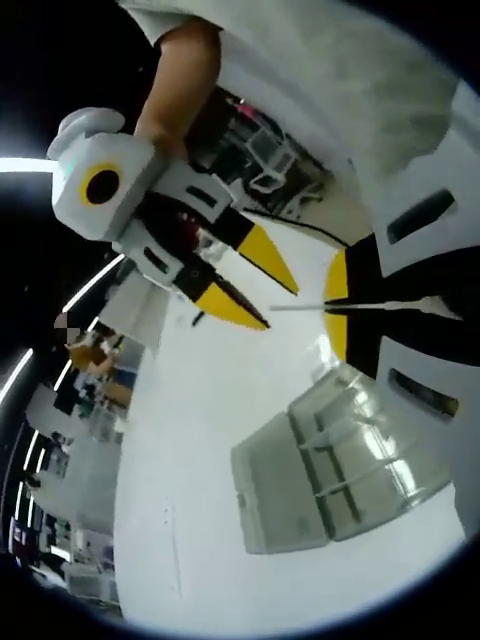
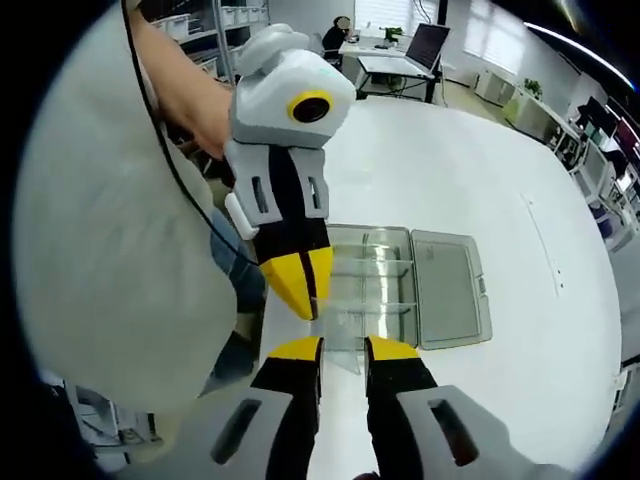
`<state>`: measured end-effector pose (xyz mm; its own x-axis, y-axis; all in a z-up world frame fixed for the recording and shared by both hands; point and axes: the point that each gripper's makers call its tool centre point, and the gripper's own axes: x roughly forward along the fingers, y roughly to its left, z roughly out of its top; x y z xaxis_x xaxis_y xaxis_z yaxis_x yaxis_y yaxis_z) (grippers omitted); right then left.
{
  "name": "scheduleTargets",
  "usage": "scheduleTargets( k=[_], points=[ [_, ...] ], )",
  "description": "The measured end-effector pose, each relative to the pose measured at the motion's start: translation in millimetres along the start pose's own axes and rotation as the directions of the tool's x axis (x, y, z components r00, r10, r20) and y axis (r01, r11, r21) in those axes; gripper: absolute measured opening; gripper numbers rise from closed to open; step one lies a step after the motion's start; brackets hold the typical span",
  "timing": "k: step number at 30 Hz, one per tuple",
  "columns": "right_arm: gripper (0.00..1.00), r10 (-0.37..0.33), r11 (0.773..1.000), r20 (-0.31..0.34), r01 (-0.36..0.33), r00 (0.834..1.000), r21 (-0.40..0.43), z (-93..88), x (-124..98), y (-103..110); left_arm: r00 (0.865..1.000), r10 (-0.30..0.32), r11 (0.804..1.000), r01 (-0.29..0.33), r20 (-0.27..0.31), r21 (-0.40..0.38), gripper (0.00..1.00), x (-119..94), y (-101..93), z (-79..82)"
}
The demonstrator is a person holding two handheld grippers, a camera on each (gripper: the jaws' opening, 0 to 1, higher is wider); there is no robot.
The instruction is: Insert the divider into the dual guide fixture by aligning both edges with the guide slots and pushing it downward to the bottom, including one-sided entry, uneven engagement, binding, and posture correction.
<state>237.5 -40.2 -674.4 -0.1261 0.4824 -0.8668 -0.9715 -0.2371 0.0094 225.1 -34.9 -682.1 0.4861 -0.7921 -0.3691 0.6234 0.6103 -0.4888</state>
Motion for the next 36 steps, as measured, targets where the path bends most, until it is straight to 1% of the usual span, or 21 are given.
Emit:
scheduleTargets(
  k=[2,6,14,16,22,30,36],
  points=[
    [0.11,0.009,1.000,-0.006,-0.009,1.000,0.006,-1.2,1,-1,1.000,-0.002,1.000,0.002,0.002,0.009,0.00,0,0.4,1.0],
    [0.07,0.030,0.999,0.005,-0.030,1.000,0.013,1.2,2,1,1.000,-0.003,1.000,0.003,-0.004,0.030,0.00,0,0.8,0.8],
    [0.06,0.056,0.998,0.002,-0.056,0.998,0.023,-0.3,3,0,1.000,-0.009,0.998,0.009,-0.005,0.067,0.00,-1,0.8,2.8],
    [0.07,0.062,0.997,0.002,-0.062,0.998,0.037,-1.1,4,0,1.000,-0.010,0.997,0.010,-0.008,0.078,0.00,-1,0.6,2.7],
    [0.06,0.095,0.994,0.006,-0.095,0.995,0.046,-1.8,6,4,1.000,-0.016,0.995,0.017,-0.012,0.103,0.00,-1,-1.8,2.0],
    [0.05,0.116,0.992,-0.002,-0.115,0.993,0.047,-2.1,8,8,1.000,-0.019,0.992,0.021,-0.019,0.123,0.00,-1,-2.5,-0.7],
    [0.03,0.135,0.988,-0.005,-0.134,0.991,0.079,-1.9,8,11,0.999,-0.019,0.988,0.023,-0.030,0.152,0.00,0,-4.1,-3.1]
  ],
)
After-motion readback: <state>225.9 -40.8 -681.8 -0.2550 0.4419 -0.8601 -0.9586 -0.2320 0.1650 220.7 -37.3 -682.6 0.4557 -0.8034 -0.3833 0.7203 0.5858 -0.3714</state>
